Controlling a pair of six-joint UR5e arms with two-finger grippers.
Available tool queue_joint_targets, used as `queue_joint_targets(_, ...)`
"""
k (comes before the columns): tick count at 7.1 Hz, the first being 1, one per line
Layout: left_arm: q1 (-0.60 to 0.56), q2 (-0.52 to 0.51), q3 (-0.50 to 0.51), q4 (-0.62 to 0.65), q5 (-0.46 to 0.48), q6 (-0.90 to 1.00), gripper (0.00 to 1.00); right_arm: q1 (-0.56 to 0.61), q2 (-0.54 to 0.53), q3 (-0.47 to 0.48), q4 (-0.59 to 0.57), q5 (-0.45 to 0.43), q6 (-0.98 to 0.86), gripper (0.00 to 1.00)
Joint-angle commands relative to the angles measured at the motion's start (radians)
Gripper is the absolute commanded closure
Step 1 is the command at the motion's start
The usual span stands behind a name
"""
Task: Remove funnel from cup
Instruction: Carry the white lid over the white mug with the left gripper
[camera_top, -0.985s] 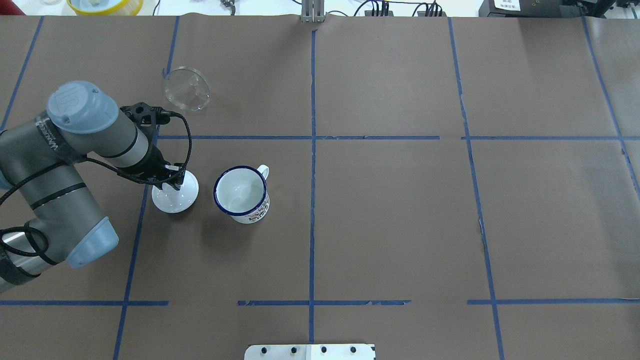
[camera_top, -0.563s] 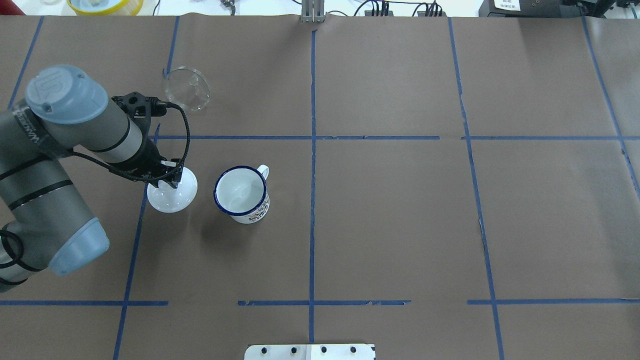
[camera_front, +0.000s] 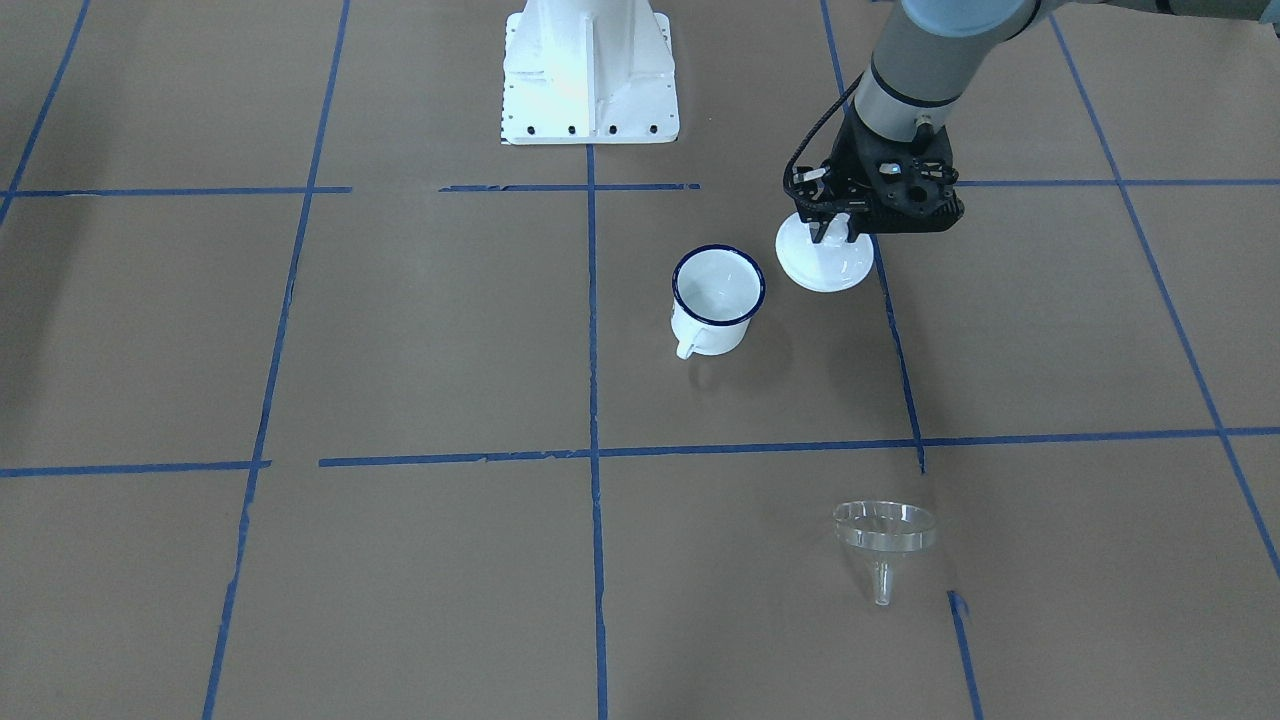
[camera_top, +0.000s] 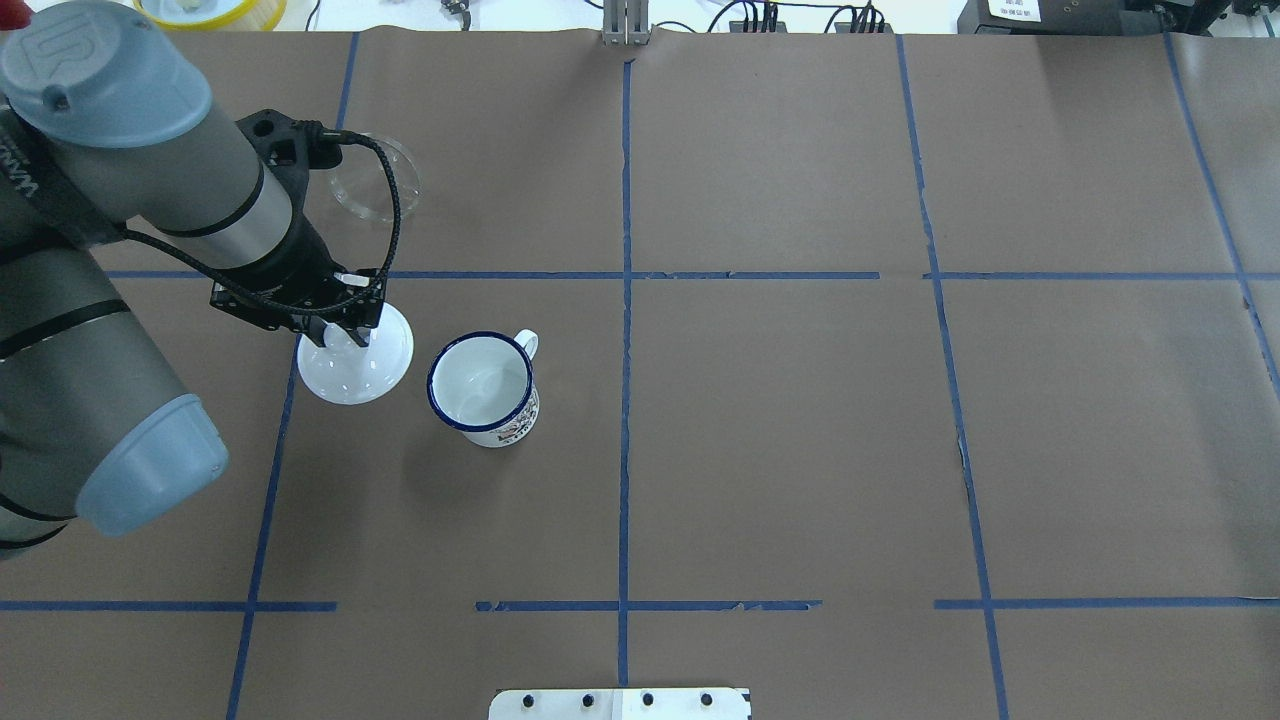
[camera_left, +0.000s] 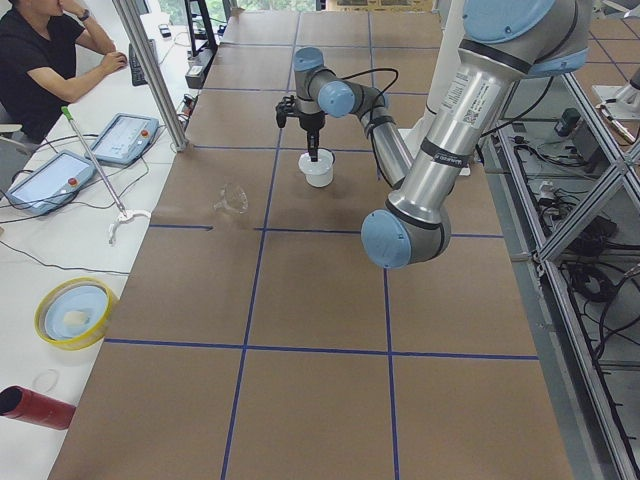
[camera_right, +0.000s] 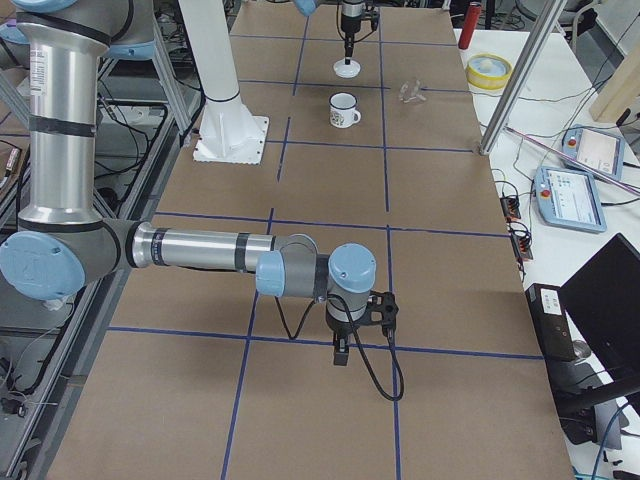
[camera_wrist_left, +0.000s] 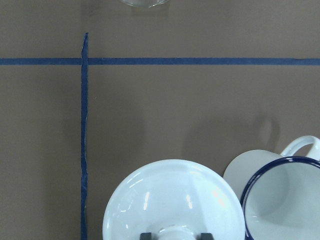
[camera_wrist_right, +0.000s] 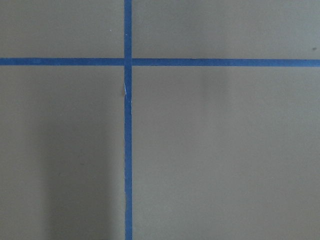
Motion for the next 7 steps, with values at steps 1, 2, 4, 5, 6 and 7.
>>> queue_joint_targets(1,0.088,-0.068,0.020,0.009,-0.028,-0.135,1.00,0.000,0.000,-0.001,0.000,0.000,0.000,0.00)
queue_joint_targets(2,0.103,-0.100,0.066,-0.014,-0.028,-0.157,1.00,0.000,0.000,0.000,0.000,0.000,0.000,0.00)
queue_joint_targets(4,0.117,-0.145,0.199,-0.125,0.022,-0.217,1.00,0.000,0.000,0.000,0.000,0.000,0.000,0.00)
queue_joint_targets(5,0.123,-0.147,0.206,-0.129,0.046,-0.216,1.00,0.000,0.000,0.000,0.000,0.000,0.000,0.00)
queue_joint_targets(6,0.121,-0.144,0.206,-0.129,0.047,-0.211,1.00,0.000,0.000,0.000,0.000,0.000,0.000,0.00)
queue_joint_targets(7,0.121,-0.142,0.212,-0.131,0.047,-0.208,1.00,0.000,0.000,0.000,0.000,0.000,0.000,0.00)
